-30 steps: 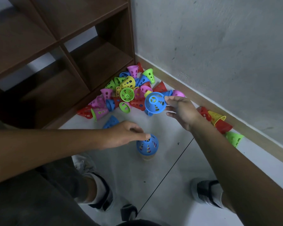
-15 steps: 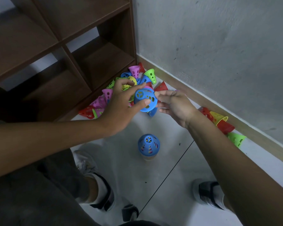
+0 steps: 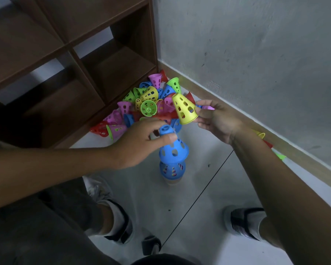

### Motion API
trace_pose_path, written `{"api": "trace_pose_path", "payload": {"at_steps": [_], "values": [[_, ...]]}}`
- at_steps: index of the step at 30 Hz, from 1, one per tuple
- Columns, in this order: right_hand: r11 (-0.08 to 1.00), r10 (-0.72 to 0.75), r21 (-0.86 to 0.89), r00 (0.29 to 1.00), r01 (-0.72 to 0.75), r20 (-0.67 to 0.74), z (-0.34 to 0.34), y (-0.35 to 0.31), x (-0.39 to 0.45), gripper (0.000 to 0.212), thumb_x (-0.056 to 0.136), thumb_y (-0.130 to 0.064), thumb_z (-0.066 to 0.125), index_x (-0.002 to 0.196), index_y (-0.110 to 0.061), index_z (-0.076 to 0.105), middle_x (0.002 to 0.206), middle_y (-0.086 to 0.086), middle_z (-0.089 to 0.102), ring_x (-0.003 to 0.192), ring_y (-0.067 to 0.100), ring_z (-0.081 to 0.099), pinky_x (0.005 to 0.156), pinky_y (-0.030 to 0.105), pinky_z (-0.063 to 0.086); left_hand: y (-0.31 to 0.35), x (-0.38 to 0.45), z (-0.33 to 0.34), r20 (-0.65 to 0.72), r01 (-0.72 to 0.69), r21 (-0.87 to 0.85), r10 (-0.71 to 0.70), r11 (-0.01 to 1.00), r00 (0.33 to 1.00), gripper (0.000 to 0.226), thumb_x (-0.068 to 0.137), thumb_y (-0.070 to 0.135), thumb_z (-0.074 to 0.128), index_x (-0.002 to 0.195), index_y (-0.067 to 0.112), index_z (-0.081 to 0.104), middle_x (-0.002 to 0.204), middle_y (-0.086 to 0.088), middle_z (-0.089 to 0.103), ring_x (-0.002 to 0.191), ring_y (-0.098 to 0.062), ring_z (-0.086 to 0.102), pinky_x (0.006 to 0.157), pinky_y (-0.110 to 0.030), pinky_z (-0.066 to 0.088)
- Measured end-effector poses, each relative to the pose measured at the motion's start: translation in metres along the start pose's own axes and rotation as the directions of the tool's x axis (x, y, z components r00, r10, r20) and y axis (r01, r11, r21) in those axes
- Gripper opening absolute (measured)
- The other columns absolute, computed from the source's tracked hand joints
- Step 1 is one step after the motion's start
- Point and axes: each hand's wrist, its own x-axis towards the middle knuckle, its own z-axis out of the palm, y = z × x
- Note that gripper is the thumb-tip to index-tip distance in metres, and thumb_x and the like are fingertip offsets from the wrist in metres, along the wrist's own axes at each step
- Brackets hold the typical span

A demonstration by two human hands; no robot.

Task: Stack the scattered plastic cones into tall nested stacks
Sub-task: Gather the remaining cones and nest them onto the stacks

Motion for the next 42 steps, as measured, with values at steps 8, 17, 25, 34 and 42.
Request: {"api": "trace_pose_path", "payload": {"at_steps": [8,17,25,34,42], "values": [[0.998,0.027,0.045,0.947,-0.044,0.321,-0.017,-0.003,-0.003,0.055,0.077,-0.012,0.072,0.131,-0.013,0.059,0.1,0.009,0.075,0.083,0.016,0.073,0.079,0.026,0.058,-0.021,-0.011,0.018,0.137,0.031,0.1,-0.045,0.994,0.99,0.039,0.08,0.033,0.081,0.115,0.021,0.071,0.103,0.01,0.068,0.098,-0.01,0.059,0.075,-0.011,0.041],[0.997,0.075,-0.072,0.818,-0.041,0.57,-0.018,0.0,-0.008,0.054,0.084,0.001,0.063,0.137,-0.008,0.054,0.106,0.01,0.073,0.088,0.02,0.072,0.081,0.025,0.058,-0.03,-0.012,0.024,0.169,-0.03,0.242,-0.011,0.97,0.986,0.05,0.074,0.034,0.086,0.12,0.026,0.069,0.111,0.015,0.066,0.1,-0.003,0.054,0.075,-0.004,0.035],[0.981,0.171,-0.184,0.698,-0.058,0.695,-0.015,0.006,-0.006,0.053,0.086,0.003,0.064,0.137,-0.012,0.056,0.112,0.014,0.066,0.094,0.022,0.065,0.078,0.028,0.056,-0.053,-0.009,0.005,0.161,0.003,0.321,-0.058,0.947,0.985,0.052,0.07,0.028,0.089,0.116,0.016,0.067,0.101,0.02,0.057,0.092,0.012,0.05,0.075,0.002,0.033],[0.926,0.351,-0.361,0.61,-0.112,0.711,-0.007,0.026,-0.008,0.053,0.086,0.004,0.064,0.135,-0.017,0.058,0.111,0.013,0.065,0.093,0.024,0.067,0.079,0.028,0.056,-0.088,0.003,-0.021,0.143,0.027,0.41,-0.093,0.912,0.985,0.037,0.073,0.041,0.084,0.104,0.028,0.069,0.098,0.025,0.057,0.095,0.012,0.051,0.078,-0.008,0.037],[0.885,0.415,-0.443,0.673,-0.143,0.612,-0.008,0.048,-0.005,0.057,0.083,-0.001,0.072,0.136,-0.016,0.057,0.106,0.009,0.065,0.097,0.028,0.068,0.083,0.031,0.053,-0.103,0.007,-0.027,0.179,0.04,0.466,-0.138,0.884,0.974,0.032,0.076,0.043,0.082,0.101,0.027,0.07,0.101,0.015,0.062,0.092,-0.002,0.056,0.081,-0.024,0.045]]}}
